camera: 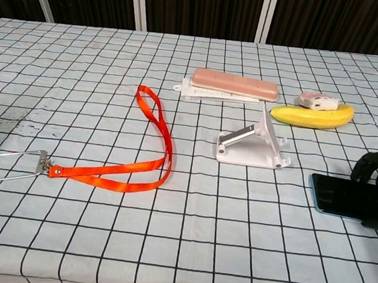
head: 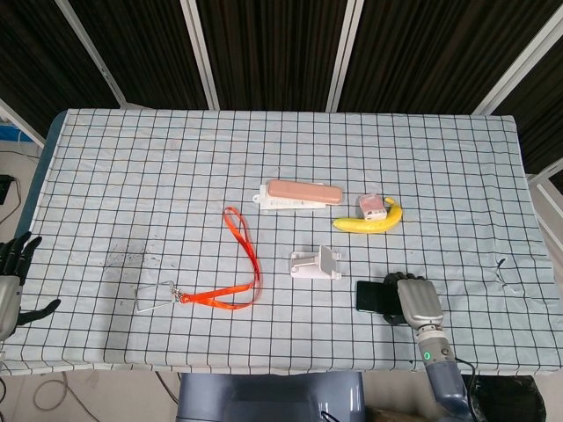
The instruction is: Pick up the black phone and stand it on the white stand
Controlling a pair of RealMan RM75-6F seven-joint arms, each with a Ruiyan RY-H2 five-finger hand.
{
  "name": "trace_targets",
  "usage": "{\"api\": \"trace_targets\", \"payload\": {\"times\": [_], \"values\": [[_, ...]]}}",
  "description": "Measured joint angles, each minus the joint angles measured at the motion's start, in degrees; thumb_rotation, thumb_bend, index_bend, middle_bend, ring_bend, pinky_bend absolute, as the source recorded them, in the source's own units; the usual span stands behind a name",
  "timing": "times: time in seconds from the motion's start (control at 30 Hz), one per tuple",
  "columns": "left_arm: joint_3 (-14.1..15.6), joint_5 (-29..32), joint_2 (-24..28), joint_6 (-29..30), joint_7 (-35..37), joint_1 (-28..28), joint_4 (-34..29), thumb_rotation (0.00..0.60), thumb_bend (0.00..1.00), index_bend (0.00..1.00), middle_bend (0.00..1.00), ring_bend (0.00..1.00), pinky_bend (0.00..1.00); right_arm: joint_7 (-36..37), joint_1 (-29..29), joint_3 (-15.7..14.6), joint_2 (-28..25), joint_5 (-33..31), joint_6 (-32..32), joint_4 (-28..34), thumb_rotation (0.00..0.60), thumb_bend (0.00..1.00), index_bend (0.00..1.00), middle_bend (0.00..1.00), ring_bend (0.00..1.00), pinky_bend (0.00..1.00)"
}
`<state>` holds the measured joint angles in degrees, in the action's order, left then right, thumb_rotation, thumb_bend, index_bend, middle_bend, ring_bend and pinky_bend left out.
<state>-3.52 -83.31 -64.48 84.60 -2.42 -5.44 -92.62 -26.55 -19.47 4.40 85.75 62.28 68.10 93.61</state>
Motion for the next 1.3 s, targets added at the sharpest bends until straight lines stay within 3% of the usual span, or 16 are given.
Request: {"api": "trace_targets", "payload": {"times": [0.43, 0.7, 1.17, 1.3], "values": [[-0.07, 0.32, -0.02, -0.15, -0.03, -0.02, -0.09, 0.6, 0.0, 0.0, 0.0, 0.0, 0.0, 5.91, -0.11, 1.01, -3.55, 5.99, 1.54, 2.87, 0.6, 0.39, 0.56, 0.58, 0.5, 0.39], [-0.15, 0.66, -0.01, -0.3, -0.02, -0.01, -0.33, 0.6, 0.0, 0.0, 0.0, 0.0, 0.0, 13.24, -0.08, 4.03, -6.94, 7.79, 2.72, 5.06, 0.6, 0.39, 0.56, 0.58, 0.5, 0.39], [-0.31, 1.18, -0.04, -0.44, -0.18, -0.01, -0.59, 0.6, 0.0, 0.0, 0.0, 0.0, 0.0, 25.58, -0.07, 10.52, -11.75, 0.11, -0.13, 8.95, 0.6, 0.39, 0.56, 0.58, 0.5, 0.39], [-0.35, 1.29, -0.07, -0.49, -0.28, -0.02, -0.61, 0.6, 0.0, 0.0, 0.0, 0.0, 0.0, 26.67, -0.55, 11.19, -11.96, -0.93, -1.02, 9.22, 0.6, 0.39, 0.56, 0.58, 0.5, 0.39]]}}
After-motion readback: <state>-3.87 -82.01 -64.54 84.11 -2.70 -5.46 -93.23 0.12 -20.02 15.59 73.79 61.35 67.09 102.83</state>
